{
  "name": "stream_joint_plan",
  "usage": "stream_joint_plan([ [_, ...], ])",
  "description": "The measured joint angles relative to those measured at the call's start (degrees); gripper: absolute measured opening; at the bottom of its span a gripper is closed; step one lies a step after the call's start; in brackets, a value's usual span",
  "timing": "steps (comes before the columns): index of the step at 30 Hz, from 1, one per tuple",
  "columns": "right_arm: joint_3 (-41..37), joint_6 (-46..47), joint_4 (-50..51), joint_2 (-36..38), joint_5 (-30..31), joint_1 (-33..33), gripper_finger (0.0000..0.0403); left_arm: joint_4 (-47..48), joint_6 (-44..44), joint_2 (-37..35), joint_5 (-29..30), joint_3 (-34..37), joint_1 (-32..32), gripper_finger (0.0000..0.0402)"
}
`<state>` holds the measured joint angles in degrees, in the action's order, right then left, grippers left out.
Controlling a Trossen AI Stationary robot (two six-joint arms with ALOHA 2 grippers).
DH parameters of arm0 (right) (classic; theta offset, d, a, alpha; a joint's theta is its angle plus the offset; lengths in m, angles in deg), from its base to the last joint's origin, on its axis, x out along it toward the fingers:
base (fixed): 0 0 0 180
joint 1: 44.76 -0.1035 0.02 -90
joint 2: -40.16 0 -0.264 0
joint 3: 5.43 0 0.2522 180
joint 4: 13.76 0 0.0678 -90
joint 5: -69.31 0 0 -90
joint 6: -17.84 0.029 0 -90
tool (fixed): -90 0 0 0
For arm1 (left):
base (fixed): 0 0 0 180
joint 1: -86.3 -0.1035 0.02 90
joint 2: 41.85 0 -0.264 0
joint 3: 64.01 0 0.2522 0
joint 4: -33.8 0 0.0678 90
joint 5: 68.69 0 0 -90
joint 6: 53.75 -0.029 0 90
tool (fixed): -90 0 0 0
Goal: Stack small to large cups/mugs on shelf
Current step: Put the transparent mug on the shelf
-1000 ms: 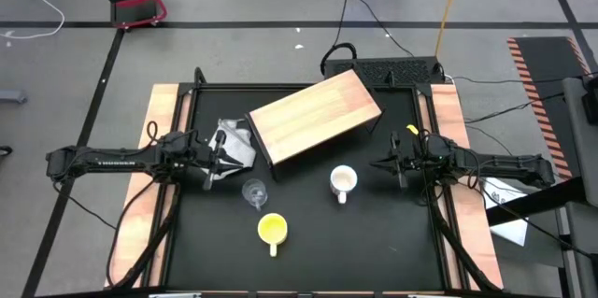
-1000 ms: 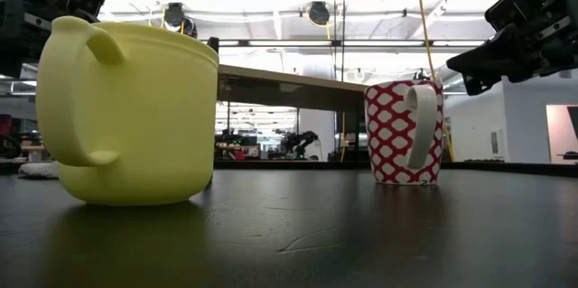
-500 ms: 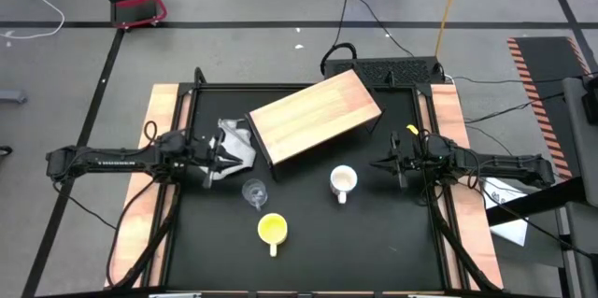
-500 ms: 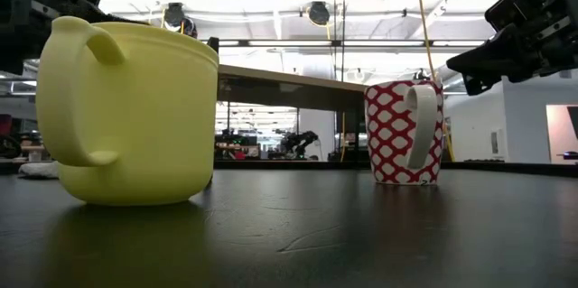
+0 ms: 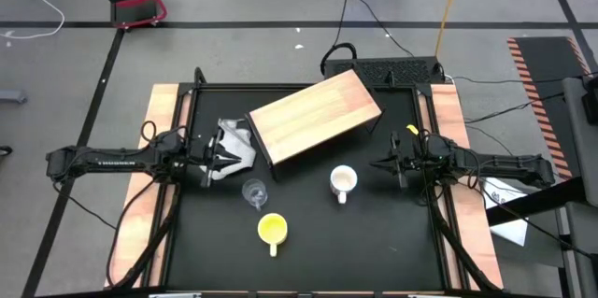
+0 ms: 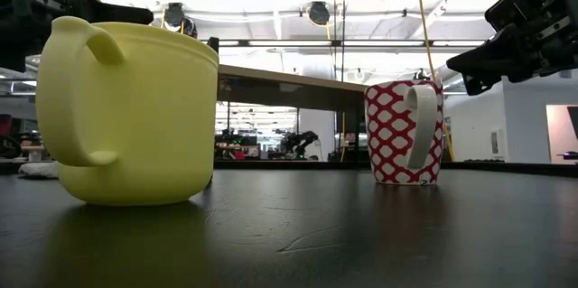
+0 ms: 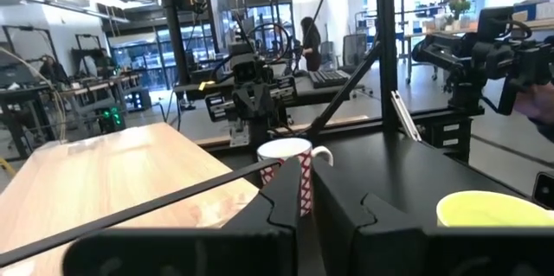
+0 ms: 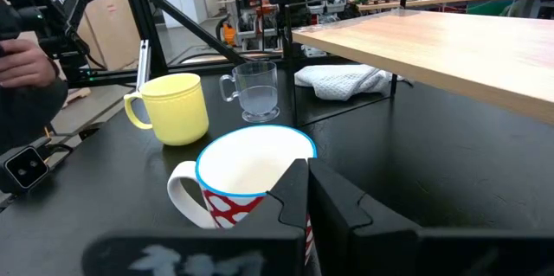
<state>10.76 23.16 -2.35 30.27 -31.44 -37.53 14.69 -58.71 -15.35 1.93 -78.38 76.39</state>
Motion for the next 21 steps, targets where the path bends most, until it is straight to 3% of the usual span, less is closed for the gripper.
stream_joint_plan([
  [13, 0.0, 0.0, -0.1, 0.0, 0.0, 0.0, 0.0000, -0.3, 3.8, 0.0, 0.0, 0.0, 0.0, 0.0031],
  [21, 0.0, 0.2, -7.4, 0.0, -0.1, 0.0, 0.0000, -0.3, 3.9, 0.0, 0.5, 0.0, 0.0, 0.0031],
])
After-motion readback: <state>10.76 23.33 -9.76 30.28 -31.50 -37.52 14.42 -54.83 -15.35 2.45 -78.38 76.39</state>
